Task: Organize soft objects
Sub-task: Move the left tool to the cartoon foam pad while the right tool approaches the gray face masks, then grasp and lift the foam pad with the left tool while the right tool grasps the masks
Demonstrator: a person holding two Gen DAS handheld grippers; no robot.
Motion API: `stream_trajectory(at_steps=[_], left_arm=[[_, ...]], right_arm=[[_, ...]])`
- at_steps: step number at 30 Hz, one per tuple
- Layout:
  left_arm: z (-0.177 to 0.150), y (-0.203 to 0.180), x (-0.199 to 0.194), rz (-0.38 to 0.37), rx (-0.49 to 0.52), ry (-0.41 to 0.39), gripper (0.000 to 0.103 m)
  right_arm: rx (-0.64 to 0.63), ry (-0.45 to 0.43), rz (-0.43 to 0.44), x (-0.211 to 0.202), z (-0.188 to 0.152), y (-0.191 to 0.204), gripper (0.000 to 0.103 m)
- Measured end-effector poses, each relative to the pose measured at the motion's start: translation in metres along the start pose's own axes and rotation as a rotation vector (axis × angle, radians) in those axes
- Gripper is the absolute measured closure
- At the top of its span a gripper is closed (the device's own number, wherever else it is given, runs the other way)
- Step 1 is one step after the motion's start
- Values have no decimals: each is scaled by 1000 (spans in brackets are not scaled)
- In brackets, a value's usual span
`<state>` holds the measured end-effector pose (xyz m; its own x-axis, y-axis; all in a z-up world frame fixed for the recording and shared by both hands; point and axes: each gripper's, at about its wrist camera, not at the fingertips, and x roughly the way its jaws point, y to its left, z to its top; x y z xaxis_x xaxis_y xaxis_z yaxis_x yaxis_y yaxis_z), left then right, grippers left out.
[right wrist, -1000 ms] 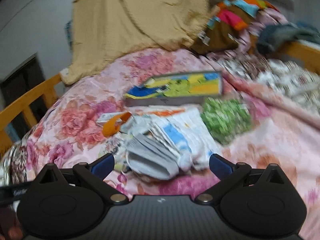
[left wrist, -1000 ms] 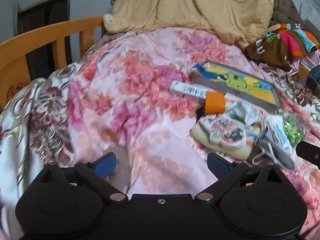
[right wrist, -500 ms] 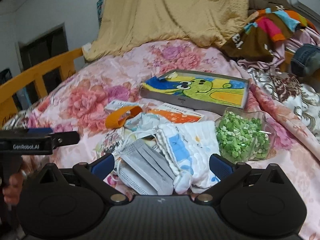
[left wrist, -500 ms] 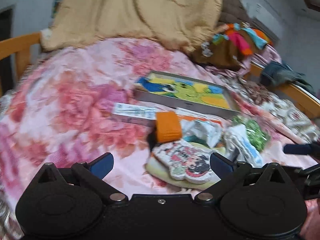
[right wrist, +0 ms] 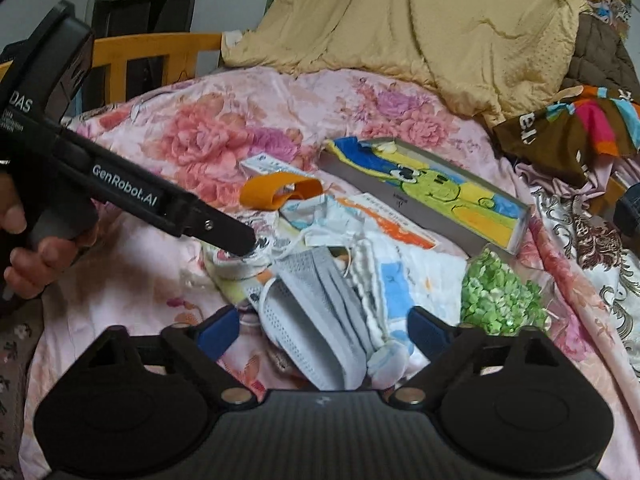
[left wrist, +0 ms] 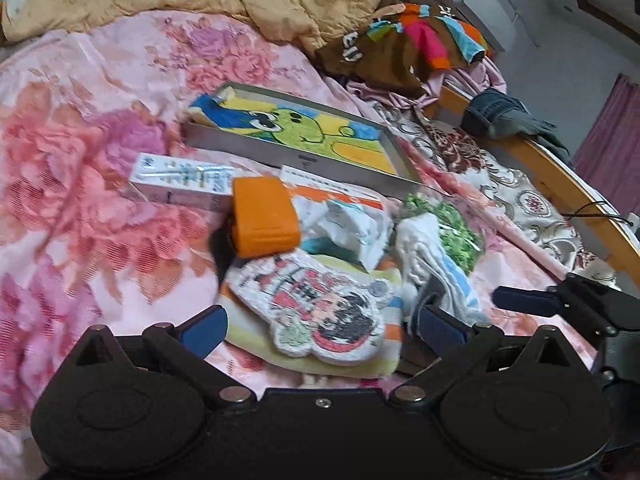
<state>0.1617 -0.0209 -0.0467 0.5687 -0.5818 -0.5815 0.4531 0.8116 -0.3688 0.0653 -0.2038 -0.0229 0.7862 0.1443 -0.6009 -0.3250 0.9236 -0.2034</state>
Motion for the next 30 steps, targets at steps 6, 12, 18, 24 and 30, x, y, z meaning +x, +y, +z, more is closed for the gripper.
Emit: stream_trajectory(at_steps=[6,12,18,24,30], left_arm=[[-4,-3,11,21,7,62,6],[-4,-6,13,23,-6,73,19],[-2,-7,17,14,-44,72,26],[-4,3,22,-6,-143,57,33],[-6,6,21,-14,-171,45,34]], right_arm=[[-16,19,6,6,-3,2,27],[-50,27,8,12,-4,8,46],[-24,11,20,11,-4,4,67],[40,-8,32,9,-4,-7,76],[128,-27,60,5,-4,-22,79]])
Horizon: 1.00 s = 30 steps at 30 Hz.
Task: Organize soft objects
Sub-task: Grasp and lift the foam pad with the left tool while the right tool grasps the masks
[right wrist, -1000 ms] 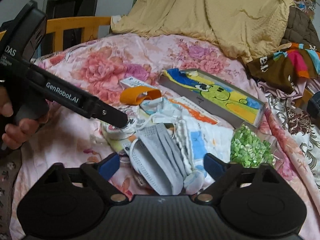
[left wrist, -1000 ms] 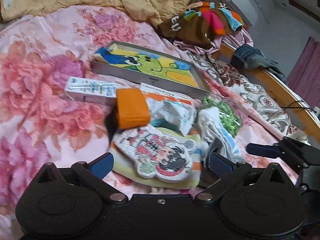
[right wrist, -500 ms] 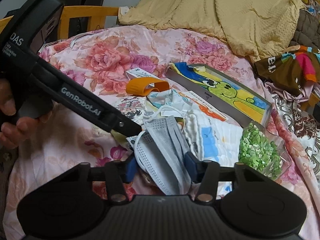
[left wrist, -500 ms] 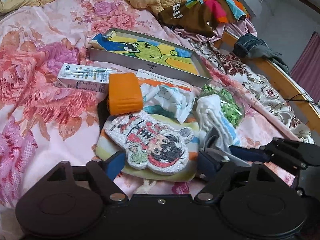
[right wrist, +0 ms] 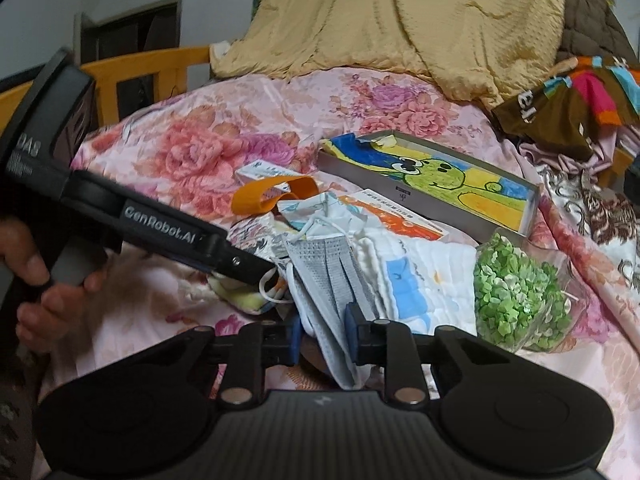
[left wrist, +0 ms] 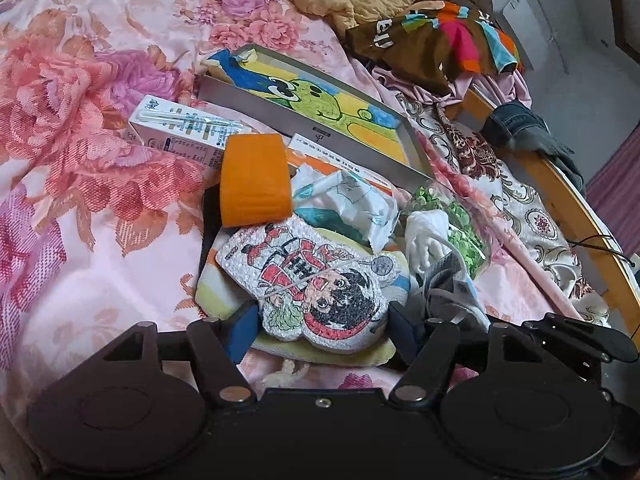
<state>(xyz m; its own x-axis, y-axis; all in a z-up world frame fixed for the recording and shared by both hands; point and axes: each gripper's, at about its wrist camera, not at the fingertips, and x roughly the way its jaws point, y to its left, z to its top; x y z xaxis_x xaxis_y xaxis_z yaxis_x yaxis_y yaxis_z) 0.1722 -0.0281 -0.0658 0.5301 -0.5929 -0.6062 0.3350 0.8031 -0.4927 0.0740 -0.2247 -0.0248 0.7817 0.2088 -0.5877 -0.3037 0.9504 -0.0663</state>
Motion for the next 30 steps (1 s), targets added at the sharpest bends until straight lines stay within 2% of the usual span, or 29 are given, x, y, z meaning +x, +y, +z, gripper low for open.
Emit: stream_trajectory(at_steps=[5,7,10,20,30], left_arm=[[-2,4,-4,-10,-32,-13,34],[-3,6,-6,-11,-46,-17,34],[-5,8,-11,-13,-70,-29,34],[-6,-10,-36,12,-57,-83,34],[-3,-31,-75,10,-17,-190,34]], right_arm=[[157,-6,83,-4,0,-24,81],[226,-14,105,-6,-1,-36,88],[287,-30,106,-10,-1,-49,93],[273,-83,98,-18,2,-43,99],[282,-210,118,-39,6,-43,99]])
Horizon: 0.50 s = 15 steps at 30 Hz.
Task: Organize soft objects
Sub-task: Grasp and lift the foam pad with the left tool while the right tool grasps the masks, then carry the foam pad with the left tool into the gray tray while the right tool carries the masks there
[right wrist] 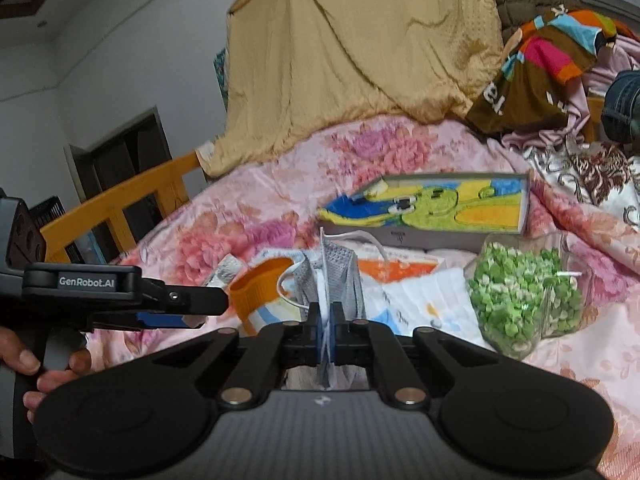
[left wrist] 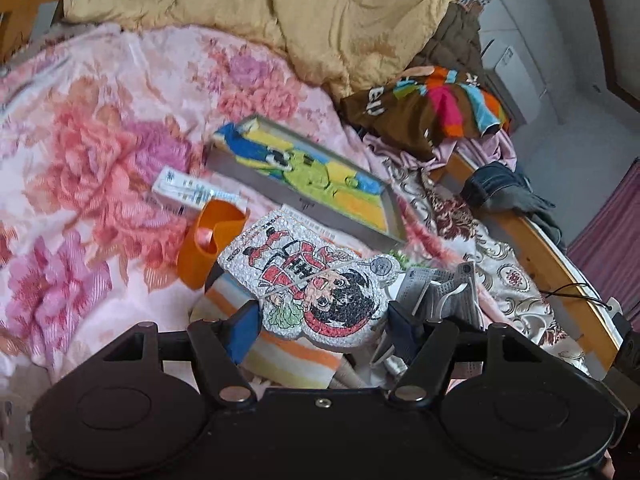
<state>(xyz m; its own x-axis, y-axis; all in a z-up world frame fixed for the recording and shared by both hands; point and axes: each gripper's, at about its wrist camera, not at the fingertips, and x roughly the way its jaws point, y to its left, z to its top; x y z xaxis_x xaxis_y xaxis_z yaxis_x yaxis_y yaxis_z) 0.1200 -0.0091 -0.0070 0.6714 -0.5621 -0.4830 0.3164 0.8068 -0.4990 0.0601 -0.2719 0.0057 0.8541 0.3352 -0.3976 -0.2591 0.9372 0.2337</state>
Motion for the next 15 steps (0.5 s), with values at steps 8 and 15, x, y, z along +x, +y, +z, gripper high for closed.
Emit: stream_trajectory(at_steps=[8,15], left_arm=[[19,-29,7,10,123,-49,34],[59,-43,45,7,194,-82,34]], right_arm=[[-64,-100,-24,-9,13,9,99],[-104,-163,-82,7,50,-1,99]])
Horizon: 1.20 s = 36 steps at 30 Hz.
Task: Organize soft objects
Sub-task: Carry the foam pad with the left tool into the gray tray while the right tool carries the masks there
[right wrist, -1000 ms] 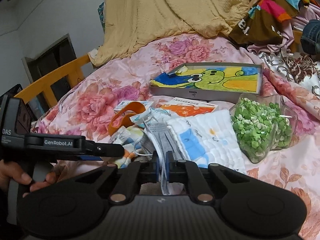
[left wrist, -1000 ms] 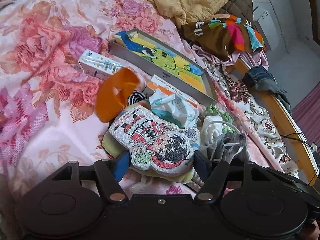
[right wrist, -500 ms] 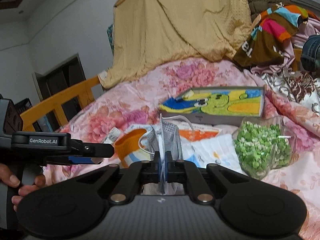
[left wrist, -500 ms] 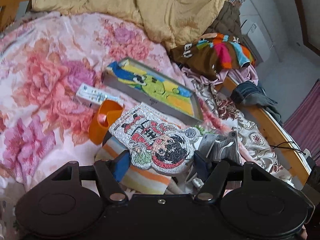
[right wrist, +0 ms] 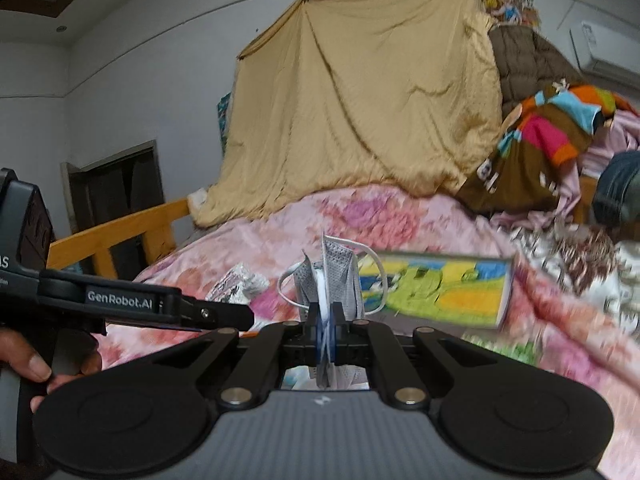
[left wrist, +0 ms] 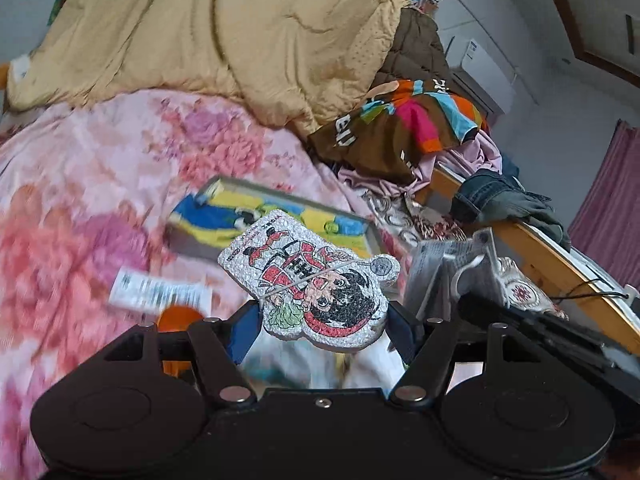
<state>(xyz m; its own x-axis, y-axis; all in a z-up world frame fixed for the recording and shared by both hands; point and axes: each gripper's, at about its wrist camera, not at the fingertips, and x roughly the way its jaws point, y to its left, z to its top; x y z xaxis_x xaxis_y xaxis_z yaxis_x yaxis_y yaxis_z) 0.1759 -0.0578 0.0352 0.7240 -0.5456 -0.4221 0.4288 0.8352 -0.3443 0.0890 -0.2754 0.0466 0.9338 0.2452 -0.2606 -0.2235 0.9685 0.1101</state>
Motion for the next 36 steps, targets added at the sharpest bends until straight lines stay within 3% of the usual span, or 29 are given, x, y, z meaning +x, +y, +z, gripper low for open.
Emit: stream_trajectory(at_steps=[6,12,22,27,36], left_arm=[[36,5,56,18,34,-14,34],[57,16,126,41,48,1,34],[67,26,247,68,0,138,34],[61,21,283,130,46,232,34],[55,11,304,171,97,303,34]], right_arm=[[4,-3,-87,57,26,-33,99],[30,10,-180,122,28,-67,99],[230,69,-189,184,18,-146,99],[286,165,-210,203,9,-164,99],[360,251,-233,217,0,-180,98]])
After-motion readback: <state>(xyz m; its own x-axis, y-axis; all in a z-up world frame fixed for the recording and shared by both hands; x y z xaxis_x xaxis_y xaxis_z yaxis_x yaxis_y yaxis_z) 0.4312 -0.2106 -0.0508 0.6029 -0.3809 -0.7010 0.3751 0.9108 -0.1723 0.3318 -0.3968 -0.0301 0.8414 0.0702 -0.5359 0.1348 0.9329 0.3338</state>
